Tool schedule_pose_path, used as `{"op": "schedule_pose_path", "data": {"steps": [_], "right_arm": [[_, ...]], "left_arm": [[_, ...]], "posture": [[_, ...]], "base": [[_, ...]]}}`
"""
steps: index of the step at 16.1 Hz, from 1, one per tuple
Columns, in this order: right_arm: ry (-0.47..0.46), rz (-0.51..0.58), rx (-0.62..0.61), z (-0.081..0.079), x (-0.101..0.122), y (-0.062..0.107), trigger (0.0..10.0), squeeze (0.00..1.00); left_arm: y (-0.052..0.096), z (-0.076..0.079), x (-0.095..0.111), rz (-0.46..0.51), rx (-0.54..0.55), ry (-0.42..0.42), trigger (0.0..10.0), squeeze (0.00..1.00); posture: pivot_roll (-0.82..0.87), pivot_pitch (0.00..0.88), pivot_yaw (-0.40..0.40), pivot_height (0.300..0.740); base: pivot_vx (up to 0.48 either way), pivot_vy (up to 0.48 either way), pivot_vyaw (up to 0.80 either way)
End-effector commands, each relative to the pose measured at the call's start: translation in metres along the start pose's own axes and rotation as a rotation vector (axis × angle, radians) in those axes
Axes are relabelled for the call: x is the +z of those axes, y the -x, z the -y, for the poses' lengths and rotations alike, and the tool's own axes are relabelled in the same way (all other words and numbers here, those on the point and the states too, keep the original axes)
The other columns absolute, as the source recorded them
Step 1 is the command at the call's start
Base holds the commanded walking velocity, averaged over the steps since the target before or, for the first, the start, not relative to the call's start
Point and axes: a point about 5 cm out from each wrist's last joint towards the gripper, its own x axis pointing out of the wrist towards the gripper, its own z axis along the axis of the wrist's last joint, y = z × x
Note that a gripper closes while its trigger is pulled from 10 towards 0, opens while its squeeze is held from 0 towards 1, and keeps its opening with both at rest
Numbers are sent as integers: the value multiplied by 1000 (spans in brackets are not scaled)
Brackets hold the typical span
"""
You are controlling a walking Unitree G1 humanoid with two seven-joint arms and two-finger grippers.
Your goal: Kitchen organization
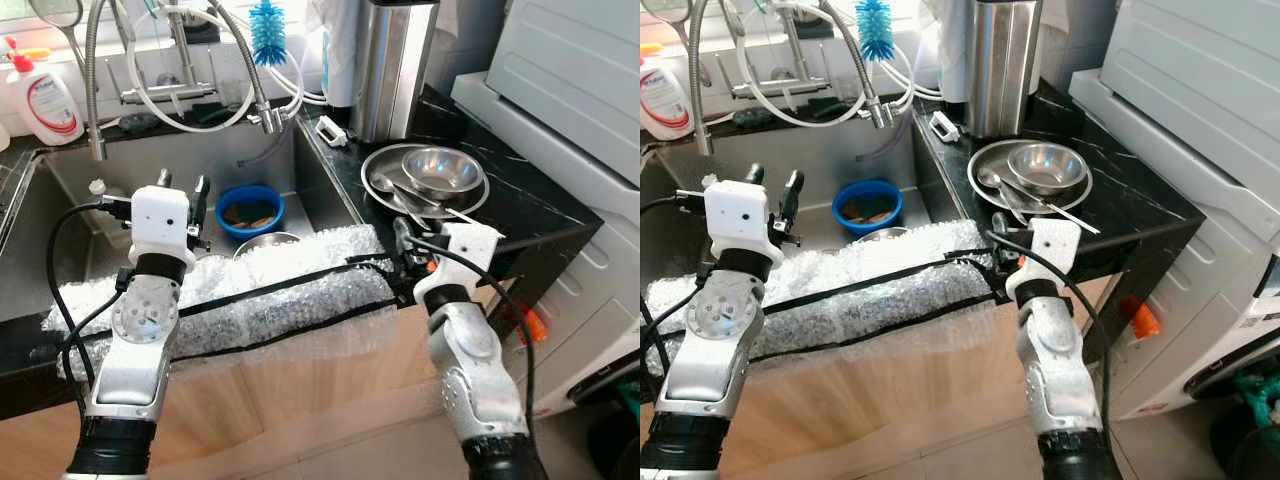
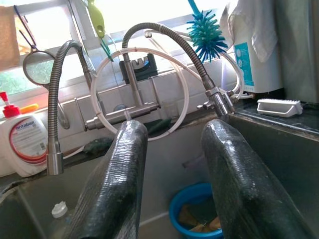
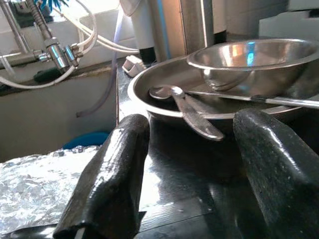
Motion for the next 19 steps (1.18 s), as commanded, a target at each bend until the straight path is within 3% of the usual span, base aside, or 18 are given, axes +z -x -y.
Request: {"op": "schedule_pose_path", "data": {"steps": [1, 7, 8, 9, 10, 19], "right_arm": [[2, 4, 4, -2, 1, -5, 10000, 0], [2, 27, -15, 0, 3, -12, 10000, 0], [7, 25, -23, 2, 3, -13, 4824, 0], [10, 23, -29, 3, 2, -13, 4118, 0], [9, 24, -30, 3, 2, -13, 0, 0], [3, 20, -21, 0, 0, -14, 0, 0]], "left_arm": [[-2, 1, 2, 11, -9, -29, 10000, 0], [-2, 1, 2, 11, -9, -27, 10000, 0], [-2, 2, 1, 11, -9, -26, 10000, 0], [-2, 2, 1, 11, -10, -27, 10000, 0], [-2, 3, 1, 10, -12, -26, 10000, 0], [-2, 3, 1, 5, -21, -28, 10000, 0]], "posture": [[-88, 0, 26, 740], [-85, 0, 27, 740], [-86, 0, 29, 740], [-87, 0, 28, 740], [-84, 0, 27, 740], [-88, 0, 32, 740]], "base": [[0, 0, 0], [0, 0, 0], [0, 0, 0], [0, 0, 0], [0, 0, 0], [0, 0, 0]]}}
